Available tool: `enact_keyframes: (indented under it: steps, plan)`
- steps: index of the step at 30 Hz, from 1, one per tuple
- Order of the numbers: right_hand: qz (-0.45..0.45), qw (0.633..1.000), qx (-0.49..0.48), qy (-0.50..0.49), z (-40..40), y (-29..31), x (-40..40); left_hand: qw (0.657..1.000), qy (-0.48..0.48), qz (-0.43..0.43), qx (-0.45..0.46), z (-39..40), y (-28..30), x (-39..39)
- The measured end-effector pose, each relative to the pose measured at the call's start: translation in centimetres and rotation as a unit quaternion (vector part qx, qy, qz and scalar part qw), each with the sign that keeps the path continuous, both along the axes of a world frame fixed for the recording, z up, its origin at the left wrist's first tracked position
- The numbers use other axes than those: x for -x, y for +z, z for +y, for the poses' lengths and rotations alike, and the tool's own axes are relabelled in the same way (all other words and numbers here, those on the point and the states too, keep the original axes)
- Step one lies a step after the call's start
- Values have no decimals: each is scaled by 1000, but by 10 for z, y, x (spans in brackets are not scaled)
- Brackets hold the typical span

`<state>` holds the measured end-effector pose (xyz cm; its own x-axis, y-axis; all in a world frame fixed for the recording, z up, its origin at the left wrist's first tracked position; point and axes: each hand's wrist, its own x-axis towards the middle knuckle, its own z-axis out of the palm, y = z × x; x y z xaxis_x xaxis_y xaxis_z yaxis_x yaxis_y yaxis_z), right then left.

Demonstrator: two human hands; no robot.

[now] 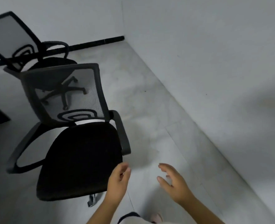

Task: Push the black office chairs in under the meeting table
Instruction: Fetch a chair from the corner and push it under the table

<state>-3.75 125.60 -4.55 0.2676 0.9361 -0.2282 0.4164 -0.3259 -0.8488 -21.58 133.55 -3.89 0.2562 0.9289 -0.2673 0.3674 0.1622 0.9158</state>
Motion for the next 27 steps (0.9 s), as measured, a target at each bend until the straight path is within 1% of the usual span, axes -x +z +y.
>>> enact_keyframes:
  steps: [2, 5, 7, 10, 13, 15, 17, 20, 22, 24, 27]
  plan:
    - [9, 1000, -1, -18, 20, 0, -26, 1000, -7, -9, 0, 24, 4, -25]
    - [31, 999, 20, -37, 51, -12, -62, 1000, -6, -7, 28, 55, -10, -49]
    - [43, 998, 22, -51, 82, -19, -82, 998, 12, -2, 61, 82, -23, -63]
    - [42, 998, 36, -35, 143, -17, -108, 995, 42, 6, 93, 134, -37, -89]
    - [27, 999, 12, -34, 214, 2, -136, 997, 52, 1, 64, 201, -26, -125]
    - [18, 999, -2, -48, 254, 16, -157, 998, 29, -12, 49, 247, -16, -154]
    - [27, 997, -12, -76, 283, 23, -181, 998, 9, -31, 47, 288, -7, -182]
    - [42, 994, -9, -103, 316, 20, -221, 996, 38, -73, 44, 340, -3, -216]
    - [48, 994, 1, -98, 343, 14, -250, 993, 46, -89, 57, 370, -8, -234]
    - [50, 996, 5, -79, 378, 7, -280, 993, 53, -80, 62, 393, -12, -249]
    - [47, 999, -2, -14, 449, 12, -317, 986, 135, -80, 58, 430, -11, -268]
